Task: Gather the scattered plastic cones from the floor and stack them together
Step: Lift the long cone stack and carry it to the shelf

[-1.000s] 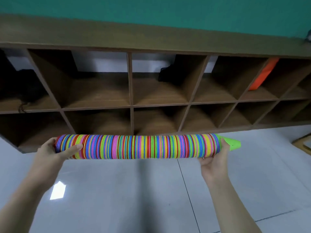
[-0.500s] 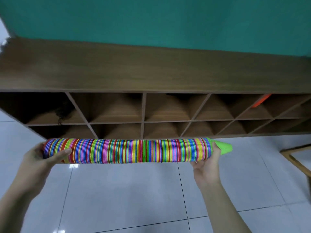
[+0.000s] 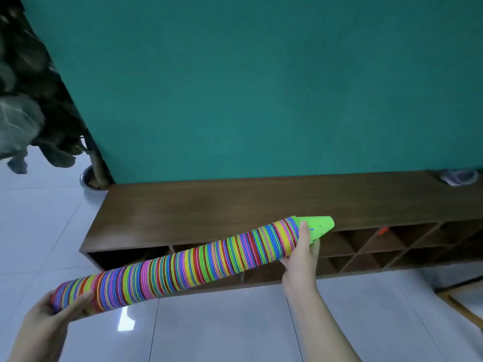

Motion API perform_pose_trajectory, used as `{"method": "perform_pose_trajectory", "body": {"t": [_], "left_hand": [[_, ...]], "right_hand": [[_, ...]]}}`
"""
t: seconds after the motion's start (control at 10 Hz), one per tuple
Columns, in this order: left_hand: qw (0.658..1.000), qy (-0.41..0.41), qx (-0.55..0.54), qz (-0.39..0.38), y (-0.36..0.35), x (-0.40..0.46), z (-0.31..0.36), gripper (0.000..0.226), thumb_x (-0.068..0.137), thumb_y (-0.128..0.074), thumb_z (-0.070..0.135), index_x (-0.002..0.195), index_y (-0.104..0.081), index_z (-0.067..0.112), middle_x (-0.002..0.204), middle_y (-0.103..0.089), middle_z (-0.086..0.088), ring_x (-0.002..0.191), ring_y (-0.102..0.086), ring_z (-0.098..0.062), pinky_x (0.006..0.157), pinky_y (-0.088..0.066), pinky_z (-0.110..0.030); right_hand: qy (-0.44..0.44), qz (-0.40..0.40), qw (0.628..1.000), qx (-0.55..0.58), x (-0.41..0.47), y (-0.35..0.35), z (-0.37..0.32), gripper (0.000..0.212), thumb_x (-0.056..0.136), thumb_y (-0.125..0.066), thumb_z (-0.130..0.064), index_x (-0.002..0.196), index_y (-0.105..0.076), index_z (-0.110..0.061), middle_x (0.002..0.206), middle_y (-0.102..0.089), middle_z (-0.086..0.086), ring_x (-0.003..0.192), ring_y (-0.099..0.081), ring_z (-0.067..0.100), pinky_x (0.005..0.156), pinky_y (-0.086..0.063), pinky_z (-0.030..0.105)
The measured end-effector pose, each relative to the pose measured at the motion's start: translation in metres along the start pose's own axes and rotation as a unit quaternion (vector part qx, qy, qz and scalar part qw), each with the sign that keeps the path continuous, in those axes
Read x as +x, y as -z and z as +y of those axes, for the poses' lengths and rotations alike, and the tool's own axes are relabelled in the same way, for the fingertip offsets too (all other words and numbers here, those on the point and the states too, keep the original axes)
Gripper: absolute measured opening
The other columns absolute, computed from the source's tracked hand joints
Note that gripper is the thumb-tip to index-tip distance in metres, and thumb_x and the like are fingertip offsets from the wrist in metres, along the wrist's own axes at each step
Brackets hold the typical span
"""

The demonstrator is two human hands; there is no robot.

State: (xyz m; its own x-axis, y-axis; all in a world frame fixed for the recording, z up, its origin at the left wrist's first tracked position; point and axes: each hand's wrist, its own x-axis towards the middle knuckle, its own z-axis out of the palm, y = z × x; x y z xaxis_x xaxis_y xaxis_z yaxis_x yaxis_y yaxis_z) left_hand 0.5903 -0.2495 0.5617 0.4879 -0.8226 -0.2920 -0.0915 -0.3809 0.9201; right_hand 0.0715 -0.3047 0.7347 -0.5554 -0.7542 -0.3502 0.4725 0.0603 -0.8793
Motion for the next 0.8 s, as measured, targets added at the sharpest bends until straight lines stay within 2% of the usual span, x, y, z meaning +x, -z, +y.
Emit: {"method": "perform_pose_trajectory", "body": {"t": [0.1, 0.2, 0.3, 0.4, 0.5, 0.6, 0.7, 0.8], "left_hand": [[0.997, -0.031, -0.071, -0.003, -0.001, -0.052, 0.100, 0.052, 0.074, -0.087, 0.027, 0.115, -0.064, 0.003, 0.108, -0.072, -0.023, 0.100, -0.070, -0.042, 0.086, -0.053, -0.067], [0.993, -0.042, -0.106, -0.013, -0.007, -0.077, 0.158, 0.047, 0.076, -0.078, 0.004, 0.118, -0.059, -0.007, 0.111, -0.068, -0.030, 0.104, -0.067, -0.047, 0.086, -0.048, -0.073], [0.991, -0.059, -0.119, -0.007, -0.010, -0.064, 0.182, 0.049, 0.076, -0.078, 0.004, 0.118, -0.057, -0.008, 0.111, -0.066, -0.031, 0.104, -0.065, -0.049, 0.094, -0.046, -0.070], [0.990, -0.072, -0.124, -0.016, -0.030, -0.046, 0.197, 0.050, 0.077, -0.077, 0.003, 0.120, -0.055, -0.010, 0.112, -0.065, -0.032, 0.107, -0.063, -0.051, 0.088, -0.056, -0.061], [0.987, -0.095, -0.125, -0.034, -0.063, -0.029, 0.217, 0.048, 0.075, -0.078, 0.010, 0.116, -0.060, -0.006, 0.109, -0.069, -0.028, 0.104, -0.066, -0.047, 0.075, -0.063, -0.038], [0.989, -0.091, -0.107, -0.038, -0.100, -0.012, 0.232, 0.049, 0.072, -0.078, 0.018, 0.113, -0.063, -0.003, 0.104, -0.072, -0.025, 0.098, -0.069, -0.044, 0.074, -0.063, -0.036], [0.992, -0.082, -0.098, -0.023, -0.134, 0.012, 0.248, 0.052, 0.069, -0.082, 0.021, 0.112, -0.063, -0.002, 0.102, -0.072, -0.023, 0.097, -0.070, -0.042, 0.087, -0.057, -0.049], [0.994, -0.079, -0.071, -0.024, -0.159, 0.039, 0.263, 0.054, 0.070, -0.085, 0.024, 0.114, -0.064, 0.002, 0.102, -0.074, -0.018, 0.095, -0.072, -0.037, 0.088, -0.057, -0.051]], "right_hand": [[0.028, -0.006, 1.000, 0.005, -0.022, -0.033, -0.030, 0.053, 0.095, -0.058, -0.051, 0.143, -0.041, -0.033, 0.125, -0.062, 0.000, 0.104, -0.067, 0.018, 0.081, -0.058, 0.041], [0.040, -0.011, 0.999, 0.008, -0.030, -0.057, -0.049, 0.060, 0.094, -0.058, -0.055, 0.147, -0.037, -0.036, 0.130, -0.060, 0.000, 0.109, -0.066, 0.019, 0.092, -0.057, 0.051], [0.043, -0.011, 0.999, 0.016, -0.025, -0.073, -0.063, 0.053, 0.095, -0.058, -0.053, 0.142, -0.040, -0.037, 0.129, -0.061, 0.000, 0.110, -0.066, 0.020, 0.095, -0.055, 0.052], [0.044, -0.013, 0.999, 0.021, -0.003, -0.084, -0.071, 0.049, 0.096, -0.057, -0.052, 0.140, -0.040, -0.041, 0.124, -0.061, -0.001, 0.107, -0.066, 0.020, 0.090, -0.058, 0.048], [0.032, -0.010, 0.999, 0.026, 0.035, -0.094, -0.078, 0.050, 0.097, -0.056, -0.051, 0.142, -0.038, -0.037, 0.120, -0.061, -0.002, 0.103, -0.066, 0.018, 0.075, -0.058, 0.036], [0.011, -0.003, 1.000, 0.025, 0.083, -0.101, -0.076, 0.048, 0.096, -0.056, -0.053, 0.138, -0.039, -0.036, 0.121, -0.061, 0.001, 0.103, -0.066, 0.018, 0.072, -0.057, 0.035], [-0.017, -0.005, 0.999, 0.027, 0.133, -0.112, -0.072, 0.045, 0.095, -0.057, -0.054, 0.133, -0.040, -0.036, 0.123, -0.061, 0.003, 0.104, -0.066, 0.019, 0.073, -0.057, 0.036], [-0.041, 0.001, 0.999, 0.029, 0.174, -0.122, -0.063, 0.062, 0.093, -0.059, -0.056, 0.145, -0.037, -0.032, 0.128, -0.060, 0.005, 0.107, -0.065, 0.019, 0.077, -0.057, 0.037]]}}
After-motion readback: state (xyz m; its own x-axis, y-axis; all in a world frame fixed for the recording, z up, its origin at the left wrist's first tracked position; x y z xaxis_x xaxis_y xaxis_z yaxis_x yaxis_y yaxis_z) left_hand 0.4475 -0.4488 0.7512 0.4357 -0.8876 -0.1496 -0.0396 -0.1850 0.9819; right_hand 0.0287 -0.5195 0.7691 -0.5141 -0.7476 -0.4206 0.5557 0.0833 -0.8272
